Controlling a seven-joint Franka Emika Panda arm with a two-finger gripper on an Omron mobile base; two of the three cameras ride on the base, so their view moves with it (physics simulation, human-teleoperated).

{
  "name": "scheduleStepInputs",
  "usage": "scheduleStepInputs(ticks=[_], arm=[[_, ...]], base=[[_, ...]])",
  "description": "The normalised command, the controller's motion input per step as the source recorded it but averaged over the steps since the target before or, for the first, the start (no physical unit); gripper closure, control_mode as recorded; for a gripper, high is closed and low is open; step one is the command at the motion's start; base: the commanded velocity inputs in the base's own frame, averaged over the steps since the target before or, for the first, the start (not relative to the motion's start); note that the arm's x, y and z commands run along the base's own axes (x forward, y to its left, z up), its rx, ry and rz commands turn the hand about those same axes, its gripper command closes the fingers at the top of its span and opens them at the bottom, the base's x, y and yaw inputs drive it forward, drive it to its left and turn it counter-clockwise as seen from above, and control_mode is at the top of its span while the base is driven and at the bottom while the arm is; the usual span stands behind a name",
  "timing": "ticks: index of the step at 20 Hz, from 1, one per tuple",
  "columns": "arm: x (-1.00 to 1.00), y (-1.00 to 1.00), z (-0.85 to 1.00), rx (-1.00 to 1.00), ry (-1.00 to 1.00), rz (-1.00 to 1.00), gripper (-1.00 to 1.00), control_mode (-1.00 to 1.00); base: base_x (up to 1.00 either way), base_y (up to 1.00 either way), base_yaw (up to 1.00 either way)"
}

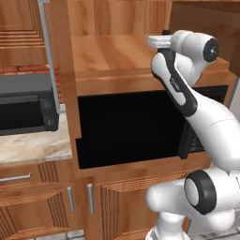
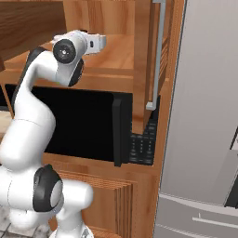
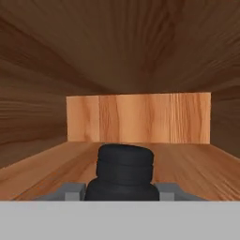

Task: Retrieve the shaker from the cabinet and place it next the steak on a plate on the dining table.

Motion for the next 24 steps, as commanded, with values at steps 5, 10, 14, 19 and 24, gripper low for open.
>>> scheduleStepInputs(ticks=[5, 10, 14, 19, 24], arm=[[-1.00, 0.11, 0.00, 0.01, -0.41, 0.03, 1.00, -1.00], [-1.00, 0.00, 0.00, 0.07, -0.03, 0.00, 1.00, -1.00], [-1.00, 0.00, 0.00, 0.02, 0.13, 0.00, 1.00, -1.00], [-1.00, 0.05, -0.11, 0.00, 0.14, 0.00, 1.00, -1.00], [-1.00, 0.00, -0.40, 0.00, 0.00, 0.00, 1.00, -1.00]], base=[[0.00, 0.00, 0.00], [0.00, 0.00, 0.00], [0.00, 0.00, 0.00], [0.00, 0.00, 0.00], [0.00, 0.00, 0.00]])
